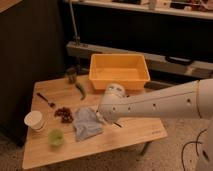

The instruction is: Wipe table surface with brush

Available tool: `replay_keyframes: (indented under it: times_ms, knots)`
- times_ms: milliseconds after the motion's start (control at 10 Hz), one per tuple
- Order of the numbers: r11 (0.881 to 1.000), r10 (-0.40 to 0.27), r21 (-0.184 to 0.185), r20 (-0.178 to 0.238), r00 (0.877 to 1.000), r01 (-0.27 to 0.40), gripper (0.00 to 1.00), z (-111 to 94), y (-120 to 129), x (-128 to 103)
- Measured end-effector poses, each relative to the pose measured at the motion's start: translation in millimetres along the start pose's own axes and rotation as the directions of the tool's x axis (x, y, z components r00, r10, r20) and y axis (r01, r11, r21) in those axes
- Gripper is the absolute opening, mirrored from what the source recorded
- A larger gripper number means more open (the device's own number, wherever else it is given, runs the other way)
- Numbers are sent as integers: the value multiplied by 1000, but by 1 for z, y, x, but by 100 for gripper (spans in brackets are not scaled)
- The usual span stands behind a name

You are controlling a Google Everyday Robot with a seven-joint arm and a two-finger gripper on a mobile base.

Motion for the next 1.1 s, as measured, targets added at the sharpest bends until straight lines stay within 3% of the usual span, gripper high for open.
replay_keyframes:
  times_ms: [500, 800, 1100]
  knots:
    - [1000, 2, 26, -40, 999, -1, 0, 14, -11, -3]
    - [1000, 23, 20, -48, 999, -22, 0, 30, -8, -32]
    - [1000, 26, 6, -29, 999, -26, 0, 30, -1, -58]
